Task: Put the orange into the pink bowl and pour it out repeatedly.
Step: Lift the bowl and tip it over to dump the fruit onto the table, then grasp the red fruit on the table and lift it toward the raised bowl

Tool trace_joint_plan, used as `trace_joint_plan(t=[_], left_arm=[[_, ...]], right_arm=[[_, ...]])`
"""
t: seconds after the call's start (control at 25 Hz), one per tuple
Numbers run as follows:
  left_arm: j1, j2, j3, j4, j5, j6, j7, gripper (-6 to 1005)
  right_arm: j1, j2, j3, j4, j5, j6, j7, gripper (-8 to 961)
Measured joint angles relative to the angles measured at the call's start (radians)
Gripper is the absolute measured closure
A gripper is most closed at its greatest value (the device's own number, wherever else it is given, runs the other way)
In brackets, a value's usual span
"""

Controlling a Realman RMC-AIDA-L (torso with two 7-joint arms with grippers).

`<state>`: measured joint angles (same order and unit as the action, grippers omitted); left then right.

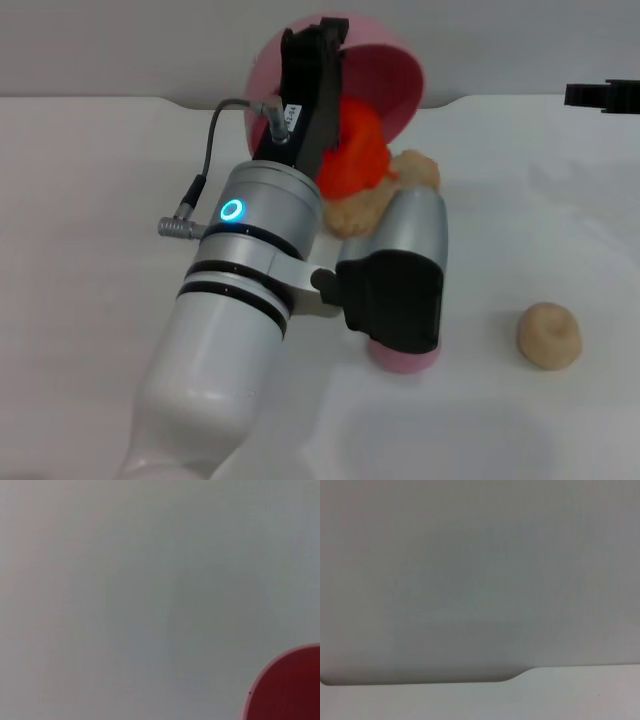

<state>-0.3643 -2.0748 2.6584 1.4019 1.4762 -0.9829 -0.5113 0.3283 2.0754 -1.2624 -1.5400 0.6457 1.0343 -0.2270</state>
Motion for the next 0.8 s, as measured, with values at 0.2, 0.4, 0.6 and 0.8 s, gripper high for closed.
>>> trace_joint_plan(t=[0.2, 0.4, 0.6, 0.8], left_arm=[[0.008, 0.001, 0.003, -0.018, 0.001, 0.04, -0.001, 952], [0.017, 0.001, -0.016, -0.02, -0.001, 0.051, -0.028, 952], [0.026, -0.002, -0.114, 0.108, -0.153, 0.039, -0.114, 952], [0.008, 0.004, -0.289, 0.295, -0.562, -0.03, -0.041, 952]], right_arm=[[0.002, -0.001, 0.0, 0.0, 0.0, 0.003, 0.0, 361], [0.009, -0.002, 0.0, 0.0, 0.0, 0.01, 0.0, 360], [0.015, -0.002, -0.009, 0.001, 0.0, 0.014, 0.0, 360], [0.034, -0.005, -0.044, 0.025, -0.008, 0.024, 0.0, 360]])
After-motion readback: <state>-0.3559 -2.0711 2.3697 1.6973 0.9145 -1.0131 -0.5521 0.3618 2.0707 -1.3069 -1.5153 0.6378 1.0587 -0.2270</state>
